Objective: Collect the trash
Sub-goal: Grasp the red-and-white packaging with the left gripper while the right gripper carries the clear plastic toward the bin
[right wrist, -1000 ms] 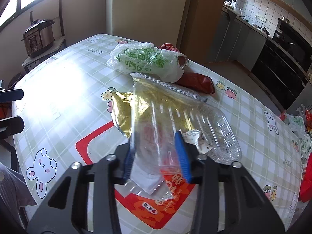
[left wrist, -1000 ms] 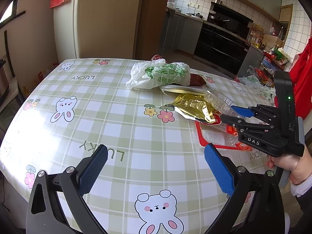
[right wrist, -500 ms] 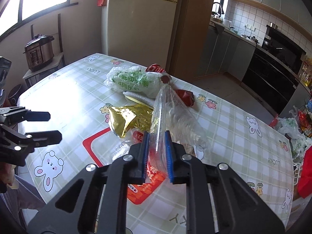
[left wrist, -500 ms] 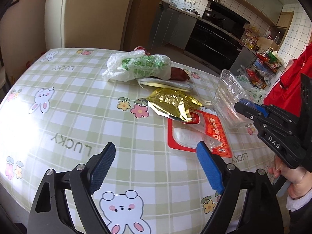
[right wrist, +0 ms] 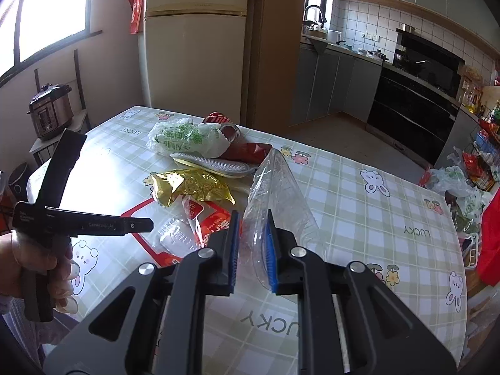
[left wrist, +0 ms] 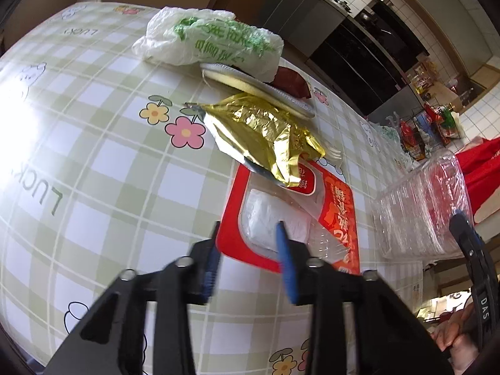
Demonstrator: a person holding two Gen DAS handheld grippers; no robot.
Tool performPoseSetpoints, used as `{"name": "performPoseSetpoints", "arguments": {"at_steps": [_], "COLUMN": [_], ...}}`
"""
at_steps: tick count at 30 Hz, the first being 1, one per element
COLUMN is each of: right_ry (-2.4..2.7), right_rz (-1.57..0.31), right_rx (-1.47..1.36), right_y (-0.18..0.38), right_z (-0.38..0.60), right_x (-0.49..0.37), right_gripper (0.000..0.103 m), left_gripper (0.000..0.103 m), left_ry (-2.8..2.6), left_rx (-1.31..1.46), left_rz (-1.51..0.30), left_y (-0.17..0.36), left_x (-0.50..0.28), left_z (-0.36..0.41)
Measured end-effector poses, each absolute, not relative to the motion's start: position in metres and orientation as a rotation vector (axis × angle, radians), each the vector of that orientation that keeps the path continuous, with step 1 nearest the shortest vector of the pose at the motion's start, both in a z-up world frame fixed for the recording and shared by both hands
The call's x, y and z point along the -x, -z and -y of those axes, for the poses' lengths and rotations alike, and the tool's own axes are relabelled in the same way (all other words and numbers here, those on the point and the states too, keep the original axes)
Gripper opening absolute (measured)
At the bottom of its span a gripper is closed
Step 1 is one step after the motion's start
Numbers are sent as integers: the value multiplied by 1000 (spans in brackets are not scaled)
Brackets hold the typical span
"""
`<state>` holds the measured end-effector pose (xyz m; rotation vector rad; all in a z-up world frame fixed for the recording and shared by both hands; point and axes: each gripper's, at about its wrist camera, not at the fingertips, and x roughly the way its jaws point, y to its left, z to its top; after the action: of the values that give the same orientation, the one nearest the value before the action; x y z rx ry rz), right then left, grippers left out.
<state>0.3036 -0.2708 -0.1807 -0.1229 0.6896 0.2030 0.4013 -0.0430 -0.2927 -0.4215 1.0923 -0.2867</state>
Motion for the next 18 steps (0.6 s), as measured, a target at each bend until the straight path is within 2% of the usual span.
{"name": "performPoseSetpoints", "arguments": {"at_steps": [6,18], "right_ry": [-201,-238], "right_rz": [-678,-638], "right_rx": [81,31], "right_y": [174,139], "right_z": [274,249], "right_x": [-285,-223], "right_gripper": [18,18], "left_gripper": [15,15], "left_ry": [278,277], "left_rx": [338,103], "left_rz": [-1073,-860], "left_y": [271,178], "left_x": [-378,-287], "left_z": [28,-31]}}
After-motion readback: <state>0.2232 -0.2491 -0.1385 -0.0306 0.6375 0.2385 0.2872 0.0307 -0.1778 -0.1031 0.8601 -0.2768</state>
